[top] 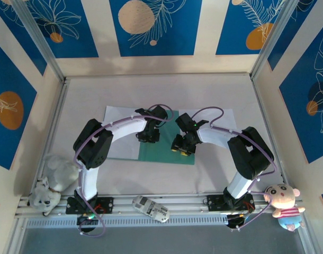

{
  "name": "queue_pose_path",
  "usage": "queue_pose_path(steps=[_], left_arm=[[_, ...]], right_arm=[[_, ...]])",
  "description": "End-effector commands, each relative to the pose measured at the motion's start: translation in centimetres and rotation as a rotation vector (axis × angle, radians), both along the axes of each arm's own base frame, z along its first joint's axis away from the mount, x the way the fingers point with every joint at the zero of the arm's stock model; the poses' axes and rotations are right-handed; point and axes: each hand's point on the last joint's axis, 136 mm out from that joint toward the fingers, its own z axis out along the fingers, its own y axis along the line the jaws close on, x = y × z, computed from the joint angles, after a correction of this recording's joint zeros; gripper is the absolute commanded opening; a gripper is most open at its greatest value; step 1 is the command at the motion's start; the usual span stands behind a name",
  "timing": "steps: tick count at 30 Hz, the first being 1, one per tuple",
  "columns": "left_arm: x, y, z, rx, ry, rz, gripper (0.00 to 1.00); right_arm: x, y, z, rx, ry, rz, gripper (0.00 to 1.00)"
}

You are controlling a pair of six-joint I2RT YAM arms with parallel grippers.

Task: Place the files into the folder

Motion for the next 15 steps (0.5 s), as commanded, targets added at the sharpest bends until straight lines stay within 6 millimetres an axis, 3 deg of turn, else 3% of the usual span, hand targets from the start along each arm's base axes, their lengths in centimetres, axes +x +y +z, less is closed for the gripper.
queue_pose_path(steps=[1, 15], left_arm=[[-0.06, 0.8, -0.33, 0.026, 0.02, 0.011, 0.16], [-0.21, 0.99, -0.39, 0.032, 0.025, 0.015, 0.17]], right_arm=[[-0.8, 0.02, -0.27, -0.005, 0.035, 0.013, 0.44], [-0.94, -0.01, -0.35, -0.007, 0.039, 0.014, 0.44]])
